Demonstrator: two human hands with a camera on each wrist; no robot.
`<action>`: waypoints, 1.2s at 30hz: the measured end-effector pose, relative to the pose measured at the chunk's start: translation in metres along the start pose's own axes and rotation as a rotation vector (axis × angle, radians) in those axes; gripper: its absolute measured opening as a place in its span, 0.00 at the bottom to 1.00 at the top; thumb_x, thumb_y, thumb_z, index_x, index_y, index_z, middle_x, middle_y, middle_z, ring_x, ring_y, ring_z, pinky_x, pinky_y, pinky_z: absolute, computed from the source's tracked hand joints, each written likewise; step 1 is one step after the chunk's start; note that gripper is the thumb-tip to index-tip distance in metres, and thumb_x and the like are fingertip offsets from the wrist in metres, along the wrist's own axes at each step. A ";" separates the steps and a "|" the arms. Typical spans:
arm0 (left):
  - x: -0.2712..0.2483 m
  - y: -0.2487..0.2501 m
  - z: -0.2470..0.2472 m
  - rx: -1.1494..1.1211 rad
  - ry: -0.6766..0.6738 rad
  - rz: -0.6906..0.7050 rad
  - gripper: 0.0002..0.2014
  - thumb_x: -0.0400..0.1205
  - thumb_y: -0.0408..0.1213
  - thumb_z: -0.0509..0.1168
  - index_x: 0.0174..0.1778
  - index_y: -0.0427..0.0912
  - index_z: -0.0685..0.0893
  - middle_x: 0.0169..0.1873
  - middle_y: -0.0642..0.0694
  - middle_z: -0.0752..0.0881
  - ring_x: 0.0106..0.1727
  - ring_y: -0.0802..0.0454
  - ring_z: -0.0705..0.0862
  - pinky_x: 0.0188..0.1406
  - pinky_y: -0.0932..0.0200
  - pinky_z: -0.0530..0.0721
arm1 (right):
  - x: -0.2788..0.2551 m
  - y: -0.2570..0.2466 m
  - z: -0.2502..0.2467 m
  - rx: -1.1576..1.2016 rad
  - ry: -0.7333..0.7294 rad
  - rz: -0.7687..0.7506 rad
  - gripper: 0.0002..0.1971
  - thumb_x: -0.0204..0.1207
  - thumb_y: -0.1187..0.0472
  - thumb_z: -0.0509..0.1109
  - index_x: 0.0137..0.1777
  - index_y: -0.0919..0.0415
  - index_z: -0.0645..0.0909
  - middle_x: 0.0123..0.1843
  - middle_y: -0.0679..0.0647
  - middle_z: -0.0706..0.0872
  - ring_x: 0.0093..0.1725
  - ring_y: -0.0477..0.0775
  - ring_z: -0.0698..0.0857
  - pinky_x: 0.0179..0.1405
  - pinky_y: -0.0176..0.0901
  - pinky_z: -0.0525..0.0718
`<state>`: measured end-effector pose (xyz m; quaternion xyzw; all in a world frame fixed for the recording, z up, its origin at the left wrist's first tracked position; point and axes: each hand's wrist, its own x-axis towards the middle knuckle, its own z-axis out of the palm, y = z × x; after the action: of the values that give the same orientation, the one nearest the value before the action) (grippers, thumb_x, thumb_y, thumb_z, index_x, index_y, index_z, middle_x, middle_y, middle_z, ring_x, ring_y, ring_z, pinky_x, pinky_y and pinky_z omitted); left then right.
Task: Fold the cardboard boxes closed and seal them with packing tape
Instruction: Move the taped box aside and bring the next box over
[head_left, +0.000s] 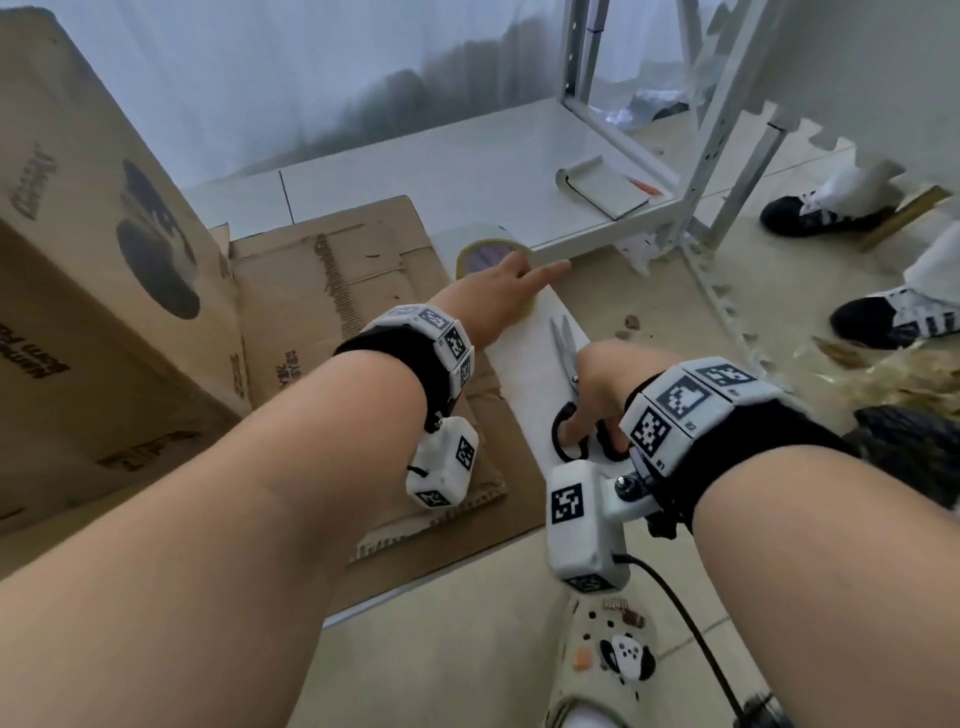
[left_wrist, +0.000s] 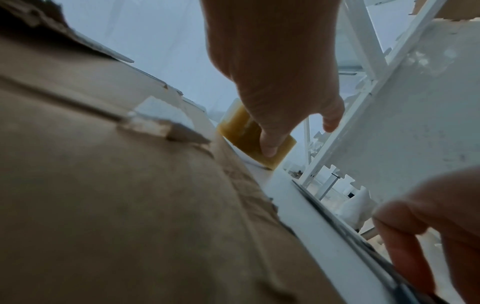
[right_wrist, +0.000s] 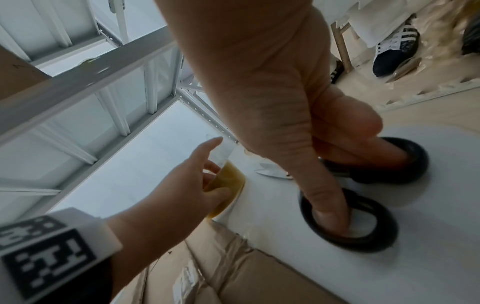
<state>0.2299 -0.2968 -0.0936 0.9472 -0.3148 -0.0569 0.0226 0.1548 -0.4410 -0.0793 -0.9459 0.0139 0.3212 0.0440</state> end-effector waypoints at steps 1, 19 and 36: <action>0.002 -0.001 0.001 0.009 0.018 -0.028 0.42 0.80 0.20 0.59 0.84 0.53 0.47 0.67 0.39 0.69 0.54 0.40 0.81 0.51 0.46 0.83 | 0.003 -0.001 0.000 0.001 0.021 0.004 0.19 0.71 0.51 0.78 0.33 0.64 0.74 0.30 0.56 0.83 0.30 0.56 0.82 0.29 0.40 0.77; -0.150 -0.012 -0.068 0.071 0.370 -0.158 0.25 0.83 0.41 0.61 0.77 0.45 0.67 0.72 0.42 0.70 0.72 0.42 0.71 0.69 0.47 0.70 | -0.055 -0.078 -0.045 0.061 0.365 -0.206 0.14 0.80 0.56 0.65 0.35 0.62 0.74 0.47 0.60 0.86 0.45 0.59 0.84 0.54 0.50 0.85; -0.385 -0.124 -0.155 0.116 0.731 -0.585 0.18 0.88 0.39 0.52 0.73 0.40 0.74 0.73 0.43 0.75 0.74 0.43 0.71 0.74 0.47 0.63 | -0.156 -0.306 -0.045 0.088 0.947 -0.993 0.20 0.87 0.56 0.54 0.76 0.60 0.71 0.77 0.55 0.72 0.77 0.56 0.67 0.78 0.50 0.59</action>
<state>0.0163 0.0345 0.0868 0.9537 -0.0086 0.2941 0.0620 0.0749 -0.1409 0.0737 -0.8759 -0.3906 -0.1859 0.2136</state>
